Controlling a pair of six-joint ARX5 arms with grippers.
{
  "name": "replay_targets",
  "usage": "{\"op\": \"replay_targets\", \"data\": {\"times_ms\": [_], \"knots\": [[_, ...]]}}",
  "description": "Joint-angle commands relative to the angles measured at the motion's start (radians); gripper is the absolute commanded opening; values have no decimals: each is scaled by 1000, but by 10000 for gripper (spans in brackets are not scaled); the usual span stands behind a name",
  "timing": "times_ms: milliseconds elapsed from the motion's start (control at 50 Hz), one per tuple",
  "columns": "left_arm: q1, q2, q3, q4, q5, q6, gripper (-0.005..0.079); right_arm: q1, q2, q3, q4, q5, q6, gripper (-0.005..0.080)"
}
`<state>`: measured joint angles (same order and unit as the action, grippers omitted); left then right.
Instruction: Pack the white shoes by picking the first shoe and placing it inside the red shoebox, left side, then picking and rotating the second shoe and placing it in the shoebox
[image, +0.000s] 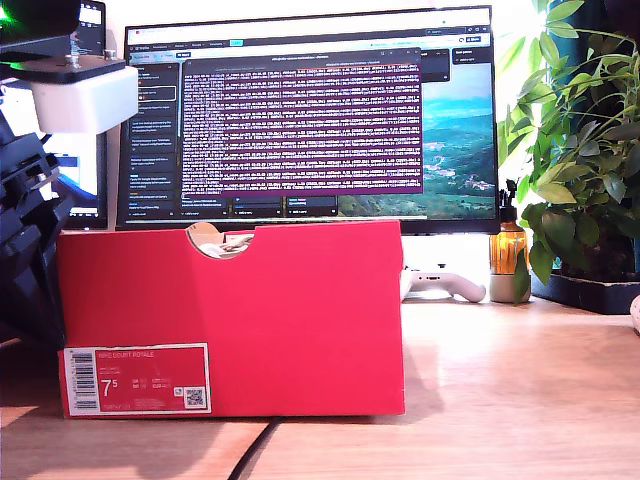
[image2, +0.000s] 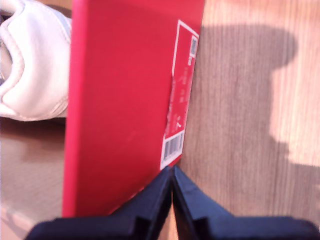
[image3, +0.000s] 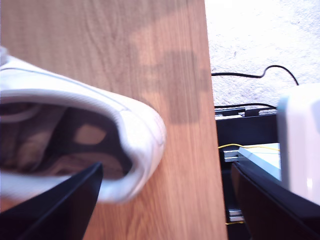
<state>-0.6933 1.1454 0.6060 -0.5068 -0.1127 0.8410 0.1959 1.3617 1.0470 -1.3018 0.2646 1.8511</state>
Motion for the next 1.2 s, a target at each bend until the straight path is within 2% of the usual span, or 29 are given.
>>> {"op": "replay_targets", "data": {"times_ms": [0,420,480,540,600,680,720,760,800,940,1180], "knots": [[-2,0,7,6,5,-5,-16,-12,8,-37,30,4,11,752],[-2,0,8,6,5,-5,-16,-43,12,-200,220,-3,35,747],[-2,0,7,7,5,-5,-16,-47,12,-227,254,-9,40,722],[-2,0,7,6,5,-5,-16,-48,13,-251,290,-20,51,632],[-2,0,7,6,5,-5,-16,-48,14,-273,322,-23,62,466],[-2,0,7,7,5,-5,-16,-48,15,-290,347,-45,72,99],[-2,0,7,7,5,-5,-16,-51,15,-290,343,-48,73,-32],[-2,0,7,7,5,-5,-16,-55,15,-288,343,-47,65,10],[-2,0,7,6,5,-5,-16,-60,14,-287,346,-46,49,-16],[-2,0,7,7,5,-5,-16,-61,13,-267,338,-44,-69,-13],[-2,0,7,7,5,-5,-16,-61,13,-153,340,10,-640,-13]]}}
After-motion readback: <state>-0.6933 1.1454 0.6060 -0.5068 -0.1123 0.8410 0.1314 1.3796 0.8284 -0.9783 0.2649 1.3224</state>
